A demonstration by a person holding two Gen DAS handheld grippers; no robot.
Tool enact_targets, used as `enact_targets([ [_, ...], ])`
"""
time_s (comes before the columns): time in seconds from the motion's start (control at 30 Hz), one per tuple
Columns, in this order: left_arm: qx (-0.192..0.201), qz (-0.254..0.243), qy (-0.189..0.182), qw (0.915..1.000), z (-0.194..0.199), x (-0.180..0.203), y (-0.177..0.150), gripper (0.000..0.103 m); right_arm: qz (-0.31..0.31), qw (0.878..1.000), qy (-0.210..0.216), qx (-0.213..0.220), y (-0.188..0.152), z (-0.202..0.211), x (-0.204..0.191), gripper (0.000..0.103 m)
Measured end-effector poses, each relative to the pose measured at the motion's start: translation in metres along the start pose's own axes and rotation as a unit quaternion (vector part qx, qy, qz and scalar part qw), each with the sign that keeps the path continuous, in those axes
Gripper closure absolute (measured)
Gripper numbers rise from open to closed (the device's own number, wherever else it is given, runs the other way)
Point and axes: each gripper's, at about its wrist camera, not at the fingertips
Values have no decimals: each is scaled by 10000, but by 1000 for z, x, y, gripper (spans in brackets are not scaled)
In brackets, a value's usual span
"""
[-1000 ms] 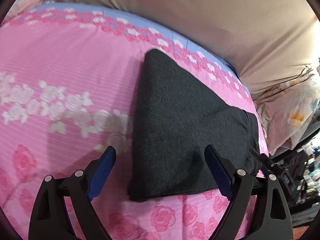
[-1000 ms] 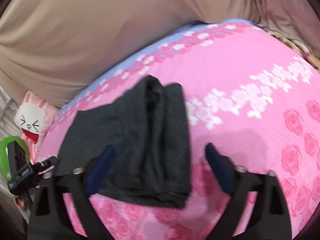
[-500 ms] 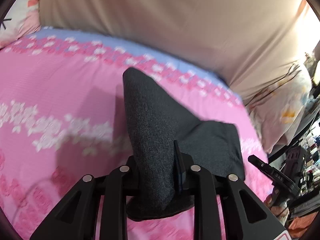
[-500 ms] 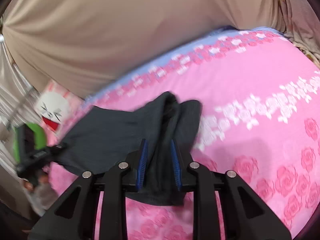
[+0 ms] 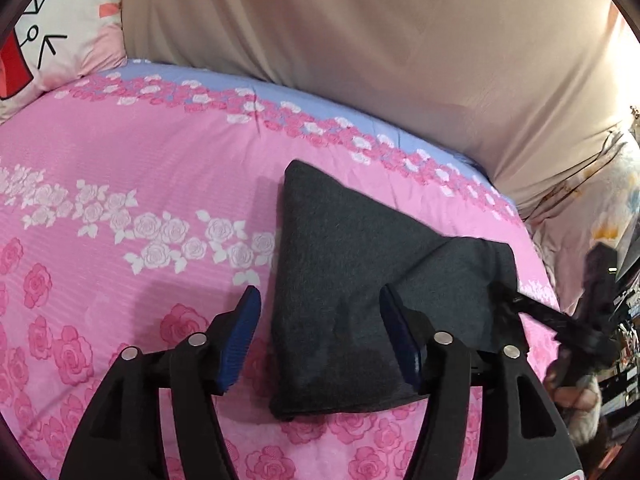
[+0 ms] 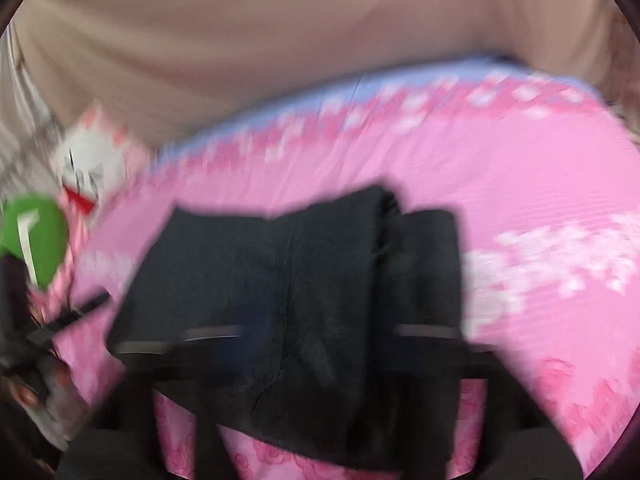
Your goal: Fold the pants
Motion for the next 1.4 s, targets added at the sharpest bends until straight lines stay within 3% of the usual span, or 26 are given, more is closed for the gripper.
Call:
enact_targets([
  [0.07,83,-35,23,10000,6,-1,5,39,-29,9992,201,358,5,28,-2,95],
  [0.13,116,-55,63,9999,7,-1,8,38,-72,9979,123,632,6,51,5,96],
  [0.2,66,-79,14,9999,-2,2,11,37,-132,9979,-360,523,3,44,21,96],
  [0.27,-73,-82,-6,9999,-17,7,12,37,-288,9960,-836,82,-5,18,45,95],
  [0.3,-130,-87,-4,9999,-24,9,12,37,-692,9948,-738,-67,-12,12,64,95],
  [0.37,-301,-103,111,9994,-39,13,11,37,-1150,9930,-249,67,-16,26,75,90],
  [0.43,-343,-126,176,9992,-43,16,8,37,-1146,9929,60,304,-19,49,66,86],
  [0.47,-321,-169,217,9991,-43,17,7,37,-1095,9934,130,332,-19,55,62,74],
  [0.5,-309,-218,252,9990,-43,19,6,36,-999,9941,250,337,-20,60,54,55],
  [0.57,-315,-256,274,9988,-46,19,4,32,-758,9960,389,276,-26,60,39,34],
  [0.6,-324,-255,305,9987,-47,19,3,32,-656,9970,363,209,-30,54,31,33],
  [0.63,-340,-257,368,9984,-50,19,2,32,-500,9983,290,110,-34,44,23,34],
  [0.7,-365,-288,480,9978,-55,20,0,32,-210,9997,-19,-127,-45,22,12,66],
  [0.73,-395,-312,541,9973,-57,20,-1,32,-134,9998,-96,-67,-46,22,9,68],
  [0.77,-405,-331,565,9970,-57,21,-1,32,-67,9999,-112,35,-45,28,7,80],
  [0.8,-392,-353,558,9970,-56,21,-1,31,-95,9998,-13,155,-41,39,6,84],
  [0.9,-410,-363,531,9971,-56,21,-2,28,-16,9991,26,416,-34,64,6,88],
  [1.0,-558,-322,544,9964,-65,19,-5,28,80,9986,-520,-12,-45,35,23,88],
  [1.03,-586,-304,544,9963,-66,18,-5,28,-62,9993,-345,116,-48,37,30,88],
  [1.1,-502,-249,532,9970,-62,17,-4,28,-327,9987,-343,180,-42,48,35,76],
  [1.17,-350,-139,505,9980,-57,13,-5,28,-348,9967,-355,645,-32,72,27,76],
  [1.23,-152,-18,512,9986,-50,8,-6,28,-102,9966,-154,809,-22,84,6,78],
  [1.33,42,65,511,9987,-43,5,-7,28,401,9971,60,647,-11,68,-29,80],
  [1.4,94,81,500,9987,-41,5,-7,28,535,9979,-83,358,-4,33,-33,81],
])
Point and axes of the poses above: each gripper's, at about its wrist camera, not at the fingertips, and z roughly against the way its jaws point, x to its right, y to its top, and after that the axes turned 8 degrees about -z, right-handed
